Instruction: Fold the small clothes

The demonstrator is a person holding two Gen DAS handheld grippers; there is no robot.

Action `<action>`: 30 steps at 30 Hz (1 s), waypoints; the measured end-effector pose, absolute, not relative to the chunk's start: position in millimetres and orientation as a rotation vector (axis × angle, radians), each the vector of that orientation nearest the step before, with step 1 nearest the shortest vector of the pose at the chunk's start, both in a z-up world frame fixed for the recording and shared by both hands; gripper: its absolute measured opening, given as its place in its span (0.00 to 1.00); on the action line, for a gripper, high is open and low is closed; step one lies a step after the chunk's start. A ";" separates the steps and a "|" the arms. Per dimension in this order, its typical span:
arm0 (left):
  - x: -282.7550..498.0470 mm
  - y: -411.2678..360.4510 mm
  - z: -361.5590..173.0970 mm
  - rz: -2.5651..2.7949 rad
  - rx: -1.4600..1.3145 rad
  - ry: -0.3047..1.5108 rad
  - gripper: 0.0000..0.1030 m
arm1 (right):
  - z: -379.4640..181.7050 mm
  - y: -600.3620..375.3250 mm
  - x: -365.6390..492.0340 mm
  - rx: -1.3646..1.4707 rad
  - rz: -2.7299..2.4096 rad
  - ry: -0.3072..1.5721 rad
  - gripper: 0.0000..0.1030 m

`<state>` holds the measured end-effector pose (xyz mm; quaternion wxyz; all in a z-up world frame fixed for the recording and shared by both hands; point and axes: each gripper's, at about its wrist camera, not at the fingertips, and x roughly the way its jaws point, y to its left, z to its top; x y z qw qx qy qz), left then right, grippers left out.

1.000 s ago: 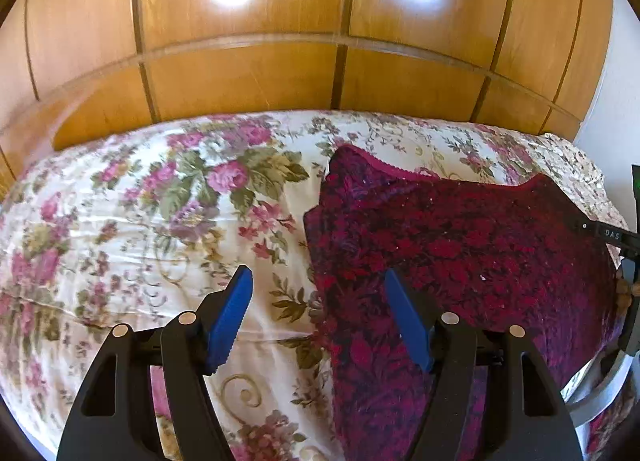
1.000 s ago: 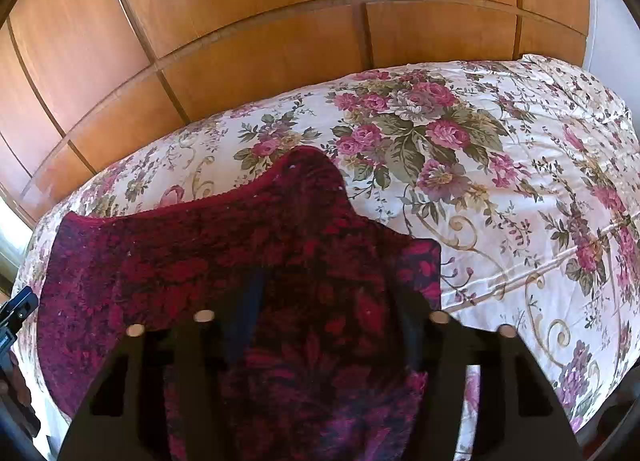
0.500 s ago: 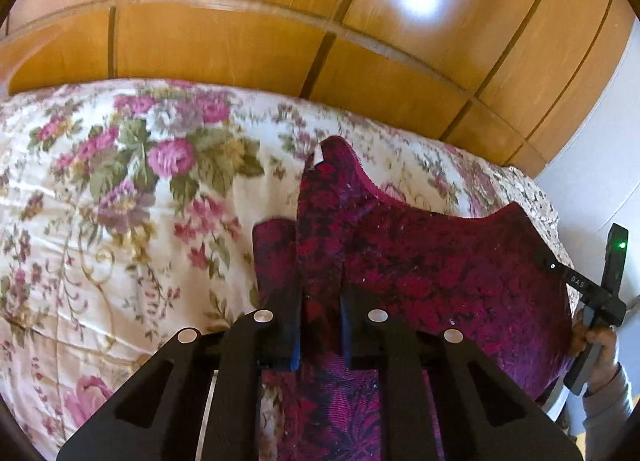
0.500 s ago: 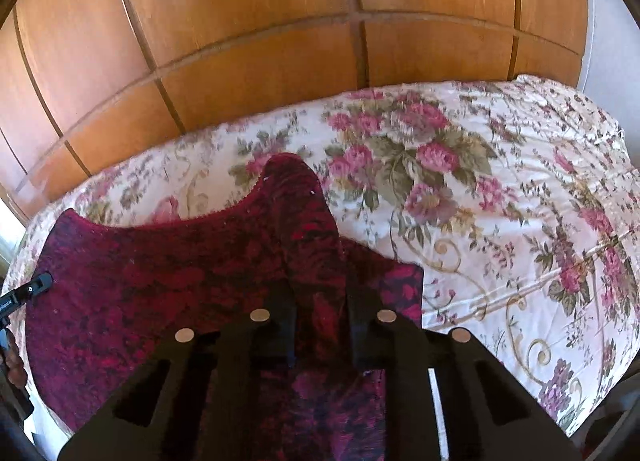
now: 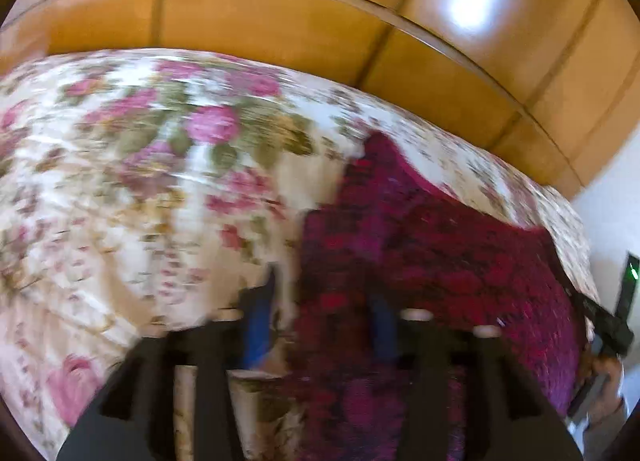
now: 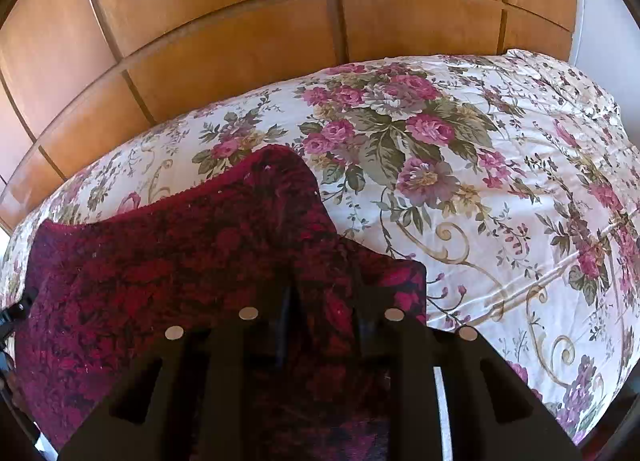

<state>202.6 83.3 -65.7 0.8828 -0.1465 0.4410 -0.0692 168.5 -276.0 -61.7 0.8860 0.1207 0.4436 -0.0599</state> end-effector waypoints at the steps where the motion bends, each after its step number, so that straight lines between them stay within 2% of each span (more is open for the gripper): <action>1: 198.4 85.9 -59.3 -0.125 -0.307 0.897 0.56 | -61.7 -276.5 168.3 0.257 -0.121 0.924 0.28; 3: 186.5 86.4 -45.7 -0.099 -0.279 0.851 0.56 | -59.6 -280.4 166.2 0.294 -0.101 0.925 0.35; 6: 165.3 82.5 -24.8 -0.083 -0.212 0.766 0.56 | -54.9 -287.3 160.3 0.372 -0.054 0.924 0.52; 8: 150.0 79.6 -14.3 -0.107 -0.195 0.725 0.56 | -50.1 -290.7 153.9 0.415 -0.021 0.918 0.74; 10: 133.5 69.5 -5.1 -0.154 -0.170 0.698 0.56 | -44.2 -292.0 145.0 0.418 -0.031 0.912 0.89; 16: 108.6 23.1 -11.7 -0.313 -0.105 0.712 0.56 | -49.5 -308.6 111.3 0.495 -0.025 0.938 0.91; 20: 97.0 -7.9 -23.9 -0.385 -0.069 0.747 0.56 | -70.2 -325.3 85.3 0.656 0.032 0.969 0.93; 30: 105.5 -56.5 -36.8 -0.431 0.047 0.799 0.56 | -89.4 -323.7 50.0 0.779 0.185 0.940 0.95</action>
